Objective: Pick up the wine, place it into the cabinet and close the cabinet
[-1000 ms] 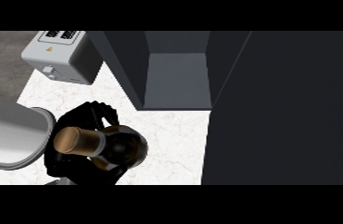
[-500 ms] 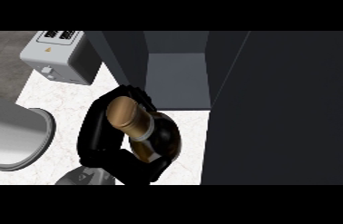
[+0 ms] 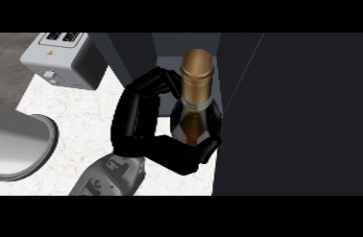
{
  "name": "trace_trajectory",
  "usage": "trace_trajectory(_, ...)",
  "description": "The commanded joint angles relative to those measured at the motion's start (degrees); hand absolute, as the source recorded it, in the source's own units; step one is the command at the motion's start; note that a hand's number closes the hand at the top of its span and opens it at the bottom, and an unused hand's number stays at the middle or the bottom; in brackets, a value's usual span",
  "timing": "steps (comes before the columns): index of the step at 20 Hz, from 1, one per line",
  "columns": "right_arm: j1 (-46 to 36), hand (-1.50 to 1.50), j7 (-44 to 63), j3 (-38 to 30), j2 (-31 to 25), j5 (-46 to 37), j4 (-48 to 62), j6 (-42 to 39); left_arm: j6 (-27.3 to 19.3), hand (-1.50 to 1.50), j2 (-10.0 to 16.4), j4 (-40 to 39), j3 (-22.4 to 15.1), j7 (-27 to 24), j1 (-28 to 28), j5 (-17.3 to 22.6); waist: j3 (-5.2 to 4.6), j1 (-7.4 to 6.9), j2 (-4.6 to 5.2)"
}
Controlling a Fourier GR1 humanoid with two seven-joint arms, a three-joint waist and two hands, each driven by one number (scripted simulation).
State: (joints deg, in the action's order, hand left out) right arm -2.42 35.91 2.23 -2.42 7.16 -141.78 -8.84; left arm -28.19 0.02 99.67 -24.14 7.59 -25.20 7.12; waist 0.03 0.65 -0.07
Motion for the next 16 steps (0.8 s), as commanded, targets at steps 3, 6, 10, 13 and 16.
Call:
trace_trajectory(3, -0.53, -1.5, -0.22, -3.26, -1.25, 6.29, -1.97, -1.41, -5.97, 1.5, -0.02, -7.48, -2.95, -3.71, -4.4, 0.77, -0.01, -0.12, 0.08)
trace_trajectory(6, 3.73, -1.5, 0.98, 1.43, 0.62, 2.95, -7.3, -0.7, -6.04, 1.5, -0.02, -11.76, -1.57, -4.82, -7.12, 0.45, -0.01, 0.2, 0.04)
trace_trajectory(10, -0.18, -1.5, 6.27, 0.46, -0.71, 3.47, -9.53, 1.29, -8.85, 1.5, -0.02, -13.24, -1.89, -4.87, -10.2, 1.23, -0.04, 0.18, 0.01)
trace_trajectory(13, -0.02, -1.5, 4.14, -2.38, -1.59, 6.11, -6.91, 0.04, -9.6, 1.5, -0.02, -11.2, -3.52, -6.75, -5.95, 3.57, -0.02, -0.12, 0.0)
trace_trajectory(16, -3.86, -1.5, 2.93, -0.43, -0.76, 2.96, -2.25, 1.04, -10.32, 1.5, -0.02, -17.55, -3.66, -12.28, -8.79, 9.13, -0.04, -0.01, 0.13)
